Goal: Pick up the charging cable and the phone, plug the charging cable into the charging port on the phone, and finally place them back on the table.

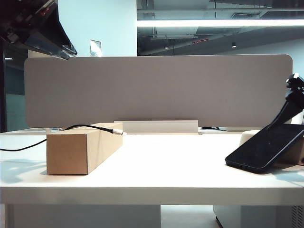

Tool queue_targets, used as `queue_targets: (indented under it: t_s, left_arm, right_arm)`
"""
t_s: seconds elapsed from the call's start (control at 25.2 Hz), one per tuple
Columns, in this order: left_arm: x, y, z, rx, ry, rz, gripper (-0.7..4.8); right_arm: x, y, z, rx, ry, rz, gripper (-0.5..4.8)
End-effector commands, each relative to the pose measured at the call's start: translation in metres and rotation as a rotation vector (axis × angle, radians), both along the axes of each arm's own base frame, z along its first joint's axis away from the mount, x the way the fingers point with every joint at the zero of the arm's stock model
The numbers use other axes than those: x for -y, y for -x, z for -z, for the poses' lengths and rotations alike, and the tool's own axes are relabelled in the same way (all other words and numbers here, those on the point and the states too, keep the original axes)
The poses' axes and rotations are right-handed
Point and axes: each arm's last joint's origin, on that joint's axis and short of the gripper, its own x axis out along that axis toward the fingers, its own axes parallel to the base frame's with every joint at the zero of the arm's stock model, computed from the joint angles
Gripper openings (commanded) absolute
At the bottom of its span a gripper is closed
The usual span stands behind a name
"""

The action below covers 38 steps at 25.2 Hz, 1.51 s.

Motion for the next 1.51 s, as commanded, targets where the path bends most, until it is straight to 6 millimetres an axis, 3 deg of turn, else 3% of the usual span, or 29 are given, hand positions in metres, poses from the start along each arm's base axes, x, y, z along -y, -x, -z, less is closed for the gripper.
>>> queue_targets:
  t_s: [0.04, 0.4, 0.48, 0.6, 0.75, 0.91, 1.15, 1.51]
  left_arm:
    - [0.000, 0.000, -0.002, 0.009, -0.011, -0.012, 1.33]
    - [0.008, 0.002, -0.002, 0.013, -0.038, -0.017, 1.33]
    - [0.011, 0.003, -0.002, 0.014, -0.045, -0.017, 1.33]
    - [0.011, 0.003, -0.002, 0.018, -0.055, -0.027, 1.33]
    - [0.012, 0.004, -0.002, 0.019, -0.056, -0.028, 1.33]
    - [0.013, 0.004, -0.003, 0.022, -0.061, -0.033, 1.33]
    - [0.013, 0.004, -0.003, 0.039, -0.081, -0.017, 1.32]
    - [0.023, -0.002, 0.004, 0.024, -0.119, 0.054, 1.33]
  right_arm:
    - [0.000, -0.009, 0.001, 0.051, -0.039, 0.013, 4.41]
    - [-0.004, -0.033, 0.020, 0.000, -0.076, -0.033, 4.39]
    - [-0.004, -0.036, 0.021, -0.006, -0.088, -0.027, 4.14]
    - [-0.008, -0.040, 0.022, -0.001, -0.087, -0.042, 3.48]
    - [-0.013, -0.046, 0.024, -0.004, -0.087, -0.059, 2.17]
    - [-0.015, -0.048, 0.023, 0.010, -0.082, -0.064, 0.05]
    - [-0.017, -0.048, 0.018, 0.050, -0.121, -0.129, -0.03]
    - [-0.019, -0.040, -0.027, 0.220, -0.141, -0.200, -0.03]
